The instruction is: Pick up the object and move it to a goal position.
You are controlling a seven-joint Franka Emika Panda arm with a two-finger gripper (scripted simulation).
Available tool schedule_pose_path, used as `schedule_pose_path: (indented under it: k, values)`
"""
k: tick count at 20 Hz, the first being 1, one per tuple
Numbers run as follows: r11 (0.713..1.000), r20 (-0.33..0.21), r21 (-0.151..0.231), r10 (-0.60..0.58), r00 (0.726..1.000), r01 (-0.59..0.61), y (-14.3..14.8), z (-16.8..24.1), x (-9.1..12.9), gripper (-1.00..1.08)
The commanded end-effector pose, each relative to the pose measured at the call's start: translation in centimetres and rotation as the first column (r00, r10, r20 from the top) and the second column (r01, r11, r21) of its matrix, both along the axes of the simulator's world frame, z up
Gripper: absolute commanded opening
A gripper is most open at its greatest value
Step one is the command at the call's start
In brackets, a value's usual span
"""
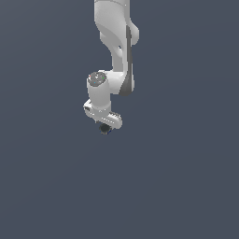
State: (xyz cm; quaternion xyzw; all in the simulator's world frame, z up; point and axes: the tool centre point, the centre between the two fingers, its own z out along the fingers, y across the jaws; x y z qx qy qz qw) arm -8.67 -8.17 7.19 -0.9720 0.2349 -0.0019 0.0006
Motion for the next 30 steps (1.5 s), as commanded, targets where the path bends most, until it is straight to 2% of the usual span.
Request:
schedule_pose_path:
  k: [1,10,19,25,26,30]
  values:
    - [1.000,-0.002,0.000,-0.027,1.000,0.027,-0.2,-0.5,-0.7,1.00]
    - [0.999,-0.004,0.000,-0.036,0.999,0.036,-0.2,-1.2,-1.0,1.00]
    - [0.999,-0.004,0.000,-0.040,0.999,0.040,-0.2,-4.9,-1.2,1.00]
    - [0.999,-0.004,0.000,-0.041,0.999,0.041,-0.2,-5.8,-1.2,1.00]
    - [0.999,-0.004,0.000,-0.041,0.999,0.041,-0.2,-5.8,-1.2,-1.00]
    - [0.999,-0.004,0.000,-0.041,0.999,0.041,-0.2,-5.8,-1.2,-1.00]
